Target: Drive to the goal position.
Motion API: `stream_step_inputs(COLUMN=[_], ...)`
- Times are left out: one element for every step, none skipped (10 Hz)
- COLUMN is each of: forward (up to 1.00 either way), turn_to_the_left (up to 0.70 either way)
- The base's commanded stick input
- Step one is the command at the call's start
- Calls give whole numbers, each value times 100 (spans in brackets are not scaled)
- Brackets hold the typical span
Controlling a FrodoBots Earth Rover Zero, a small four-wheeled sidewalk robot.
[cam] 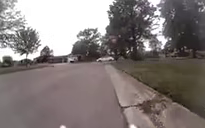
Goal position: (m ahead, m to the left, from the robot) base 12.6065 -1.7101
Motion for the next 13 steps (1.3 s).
stream_step_inputs(forward=[100,100,100,100,100,100,100,100,100,100,100,100,100], turn_to_the_left=[0,0,0,0,0,0,0,-1,-2,-10,-18,-18,-17])
